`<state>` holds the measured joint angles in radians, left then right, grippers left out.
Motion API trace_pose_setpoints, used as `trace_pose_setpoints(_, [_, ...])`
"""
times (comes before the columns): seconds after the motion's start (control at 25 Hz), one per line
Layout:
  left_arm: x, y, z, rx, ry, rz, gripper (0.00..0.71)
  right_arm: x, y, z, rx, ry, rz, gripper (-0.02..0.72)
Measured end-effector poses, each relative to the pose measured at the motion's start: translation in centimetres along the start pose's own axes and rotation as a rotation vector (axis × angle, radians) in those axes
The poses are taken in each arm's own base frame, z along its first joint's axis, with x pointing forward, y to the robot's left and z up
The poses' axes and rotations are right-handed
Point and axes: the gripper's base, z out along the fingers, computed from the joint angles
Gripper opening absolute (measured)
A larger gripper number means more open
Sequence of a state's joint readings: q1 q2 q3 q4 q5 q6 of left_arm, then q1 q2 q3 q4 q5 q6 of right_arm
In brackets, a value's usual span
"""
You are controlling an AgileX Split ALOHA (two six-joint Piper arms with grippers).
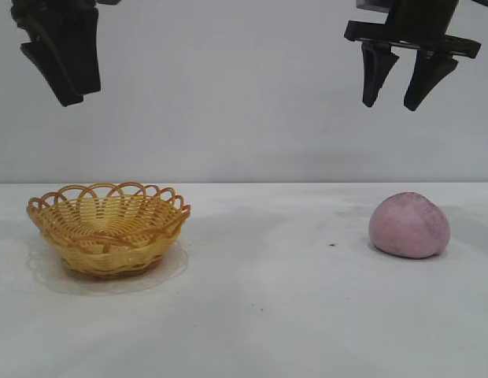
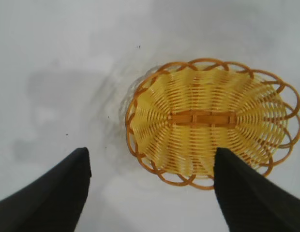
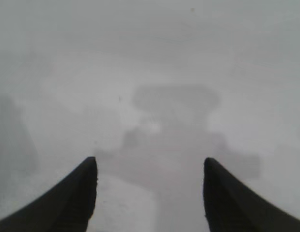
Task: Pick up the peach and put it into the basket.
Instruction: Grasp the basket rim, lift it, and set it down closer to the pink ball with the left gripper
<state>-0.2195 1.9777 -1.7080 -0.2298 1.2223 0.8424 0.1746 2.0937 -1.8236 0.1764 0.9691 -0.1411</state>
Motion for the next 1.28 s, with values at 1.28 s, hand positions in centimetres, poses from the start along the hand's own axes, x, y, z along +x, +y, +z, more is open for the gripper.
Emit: trace_pose_setpoints(1.28, [-1.1,1.3,11.0,-0.048,0.141,0.122,0.342,0.0,-0.1,0.0,0.008,0.003,-0.006,0.412])
